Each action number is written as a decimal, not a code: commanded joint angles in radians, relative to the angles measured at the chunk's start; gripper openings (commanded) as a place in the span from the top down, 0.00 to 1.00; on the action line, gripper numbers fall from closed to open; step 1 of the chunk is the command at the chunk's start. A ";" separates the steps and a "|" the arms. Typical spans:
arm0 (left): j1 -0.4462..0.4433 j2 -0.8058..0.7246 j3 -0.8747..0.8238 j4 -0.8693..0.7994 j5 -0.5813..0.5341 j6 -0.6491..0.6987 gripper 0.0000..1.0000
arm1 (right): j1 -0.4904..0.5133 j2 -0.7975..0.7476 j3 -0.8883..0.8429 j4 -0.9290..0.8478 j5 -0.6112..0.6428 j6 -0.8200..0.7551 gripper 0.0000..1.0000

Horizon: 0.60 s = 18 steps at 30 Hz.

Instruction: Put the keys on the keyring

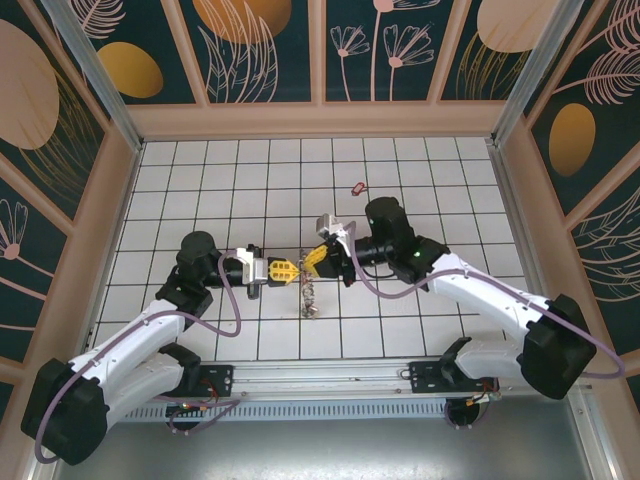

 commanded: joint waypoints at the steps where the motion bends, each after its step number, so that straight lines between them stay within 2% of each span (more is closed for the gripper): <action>1: -0.005 -0.004 0.031 0.009 0.029 0.029 1.00 | -0.009 0.014 0.061 -0.095 -0.066 0.029 1.00; 8: -0.005 0.002 0.027 0.022 0.021 0.032 1.00 | -0.052 0.019 0.081 -0.212 -0.071 0.035 1.00; 12: -0.005 0.018 0.036 0.029 0.026 0.033 1.00 | -0.065 0.020 0.081 -0.217 -0.071 0.043 0.86; 18: -0.006 0.021 0.040 0.027 0.031 0.033 1.00 | -0.071 0.002 0.086 -0.242 -0.027 -0.009 0.79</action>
